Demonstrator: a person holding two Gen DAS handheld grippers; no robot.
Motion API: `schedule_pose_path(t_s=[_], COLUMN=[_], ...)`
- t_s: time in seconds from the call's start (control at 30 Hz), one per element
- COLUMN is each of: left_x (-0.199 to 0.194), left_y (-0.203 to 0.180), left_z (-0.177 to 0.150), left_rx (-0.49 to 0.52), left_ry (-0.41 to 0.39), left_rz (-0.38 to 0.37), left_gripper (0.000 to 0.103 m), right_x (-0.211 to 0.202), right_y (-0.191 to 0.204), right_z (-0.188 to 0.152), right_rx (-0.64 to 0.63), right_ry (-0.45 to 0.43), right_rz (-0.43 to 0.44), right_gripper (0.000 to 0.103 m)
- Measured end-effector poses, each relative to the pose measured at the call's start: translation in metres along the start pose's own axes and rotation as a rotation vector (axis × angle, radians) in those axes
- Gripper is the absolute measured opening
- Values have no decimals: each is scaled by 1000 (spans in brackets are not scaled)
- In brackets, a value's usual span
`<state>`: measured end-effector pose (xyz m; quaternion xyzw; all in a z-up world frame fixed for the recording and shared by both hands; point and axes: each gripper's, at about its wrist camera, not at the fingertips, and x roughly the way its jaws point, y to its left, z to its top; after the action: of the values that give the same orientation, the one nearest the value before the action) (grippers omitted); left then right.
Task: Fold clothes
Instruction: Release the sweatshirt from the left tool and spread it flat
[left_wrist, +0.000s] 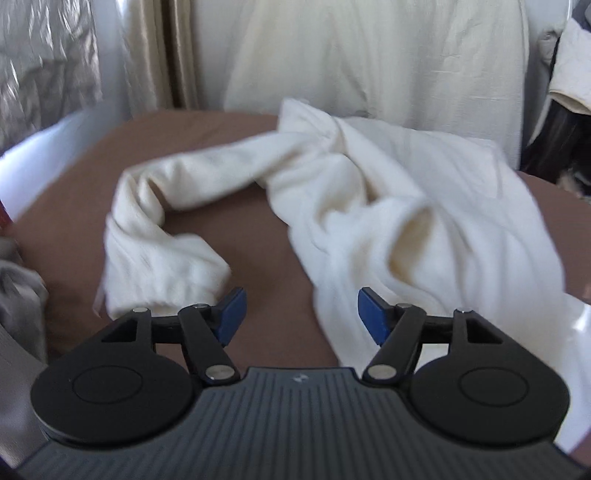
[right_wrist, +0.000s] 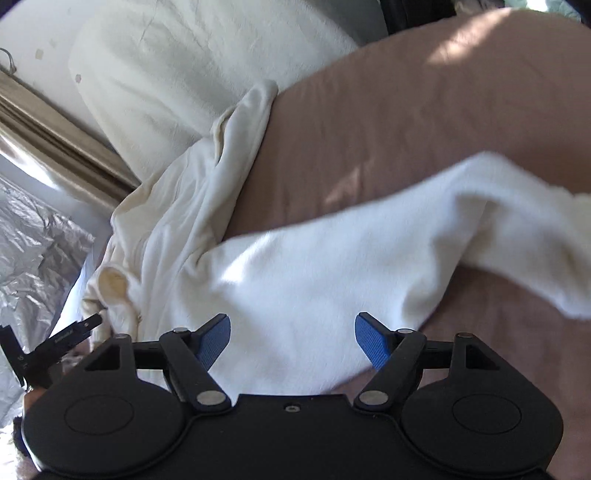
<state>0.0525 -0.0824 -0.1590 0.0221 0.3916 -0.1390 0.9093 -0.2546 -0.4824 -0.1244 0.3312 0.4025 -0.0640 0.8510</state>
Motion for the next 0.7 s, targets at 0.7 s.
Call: schedule_pose_path(t_s=[0.7], left_x=[53], left_y=[-25], left_z=[-9], left_rx=[12], left_ry=[149], left_rz=[-135], left_gripper=[78], right_x=[44], right_y=[-16], right_z=[-55], right_rx=[335], right_ry=[-117], right_rz=[77], right_gripper=[82])
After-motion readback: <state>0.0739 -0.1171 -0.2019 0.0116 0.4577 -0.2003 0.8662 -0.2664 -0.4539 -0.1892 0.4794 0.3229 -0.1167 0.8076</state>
